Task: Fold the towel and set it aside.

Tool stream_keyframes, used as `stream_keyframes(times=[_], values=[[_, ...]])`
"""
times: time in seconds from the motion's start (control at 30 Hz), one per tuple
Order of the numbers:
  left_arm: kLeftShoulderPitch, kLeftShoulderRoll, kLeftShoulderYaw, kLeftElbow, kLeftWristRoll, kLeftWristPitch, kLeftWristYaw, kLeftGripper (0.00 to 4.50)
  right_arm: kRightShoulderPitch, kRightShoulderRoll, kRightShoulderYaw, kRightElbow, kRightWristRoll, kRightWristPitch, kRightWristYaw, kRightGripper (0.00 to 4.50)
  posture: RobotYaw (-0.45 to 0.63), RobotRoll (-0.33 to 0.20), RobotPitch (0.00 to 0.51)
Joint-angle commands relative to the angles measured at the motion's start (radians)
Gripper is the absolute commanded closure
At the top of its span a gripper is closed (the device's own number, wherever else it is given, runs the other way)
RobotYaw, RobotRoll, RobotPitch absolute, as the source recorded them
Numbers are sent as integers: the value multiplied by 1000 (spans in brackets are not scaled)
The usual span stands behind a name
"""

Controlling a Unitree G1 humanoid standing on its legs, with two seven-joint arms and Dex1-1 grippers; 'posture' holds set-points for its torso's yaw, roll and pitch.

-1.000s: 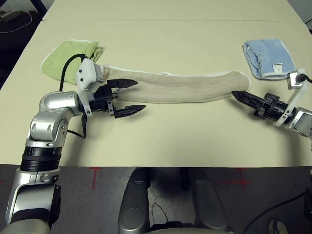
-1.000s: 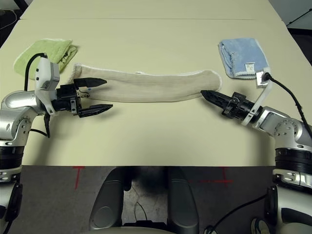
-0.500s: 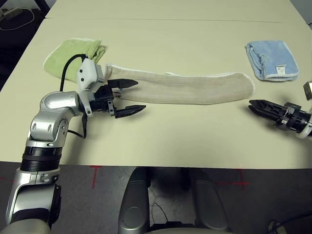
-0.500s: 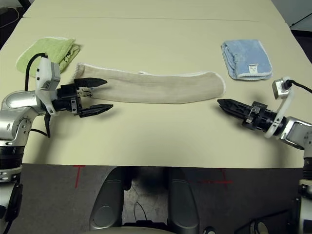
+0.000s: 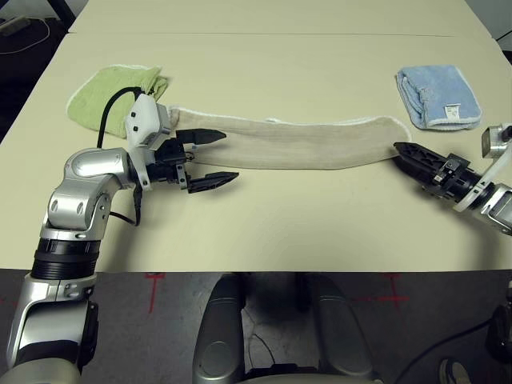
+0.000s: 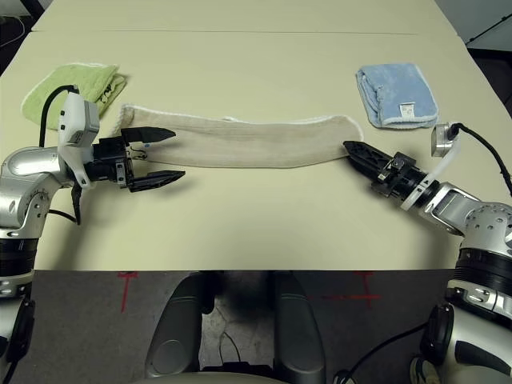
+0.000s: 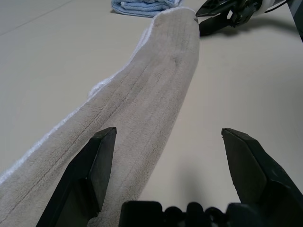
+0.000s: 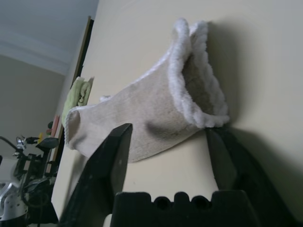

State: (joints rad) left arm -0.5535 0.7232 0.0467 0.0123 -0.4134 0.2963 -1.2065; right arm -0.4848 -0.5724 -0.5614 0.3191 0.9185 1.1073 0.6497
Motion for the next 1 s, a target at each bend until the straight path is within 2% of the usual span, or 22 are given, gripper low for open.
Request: stream_keyframes(times=[0.03, 0.2, 0.47, 0.77, 1.0], values=[[11, 3, -8, -22, -8, 7, -2, 0, 14, 12, -11, 16, -3, 1, -39, 2525, 15, 0, 290], [11, 3, -9, -22, -10, 11, -2, 0, 18, 9, -7, 9, 8, 3, -44, 4418, 14, 0, 290], [9, 4, -10, -18, -8, 16, -4, 0, 21, -15, -2, 7, 9, -5, -34, 4464, 11, 0, 290], [4, -1, -14, -15, -7, 21, -1, 0, -23, -50, 25, 78, -84, -160, -17, 4464, 8, 0, 291], [2, 1, -12, -10, -4, 22, 1, 0, -3, -112, 50, 106, -118, -177, 73, 4464, 2, 0, 289]])
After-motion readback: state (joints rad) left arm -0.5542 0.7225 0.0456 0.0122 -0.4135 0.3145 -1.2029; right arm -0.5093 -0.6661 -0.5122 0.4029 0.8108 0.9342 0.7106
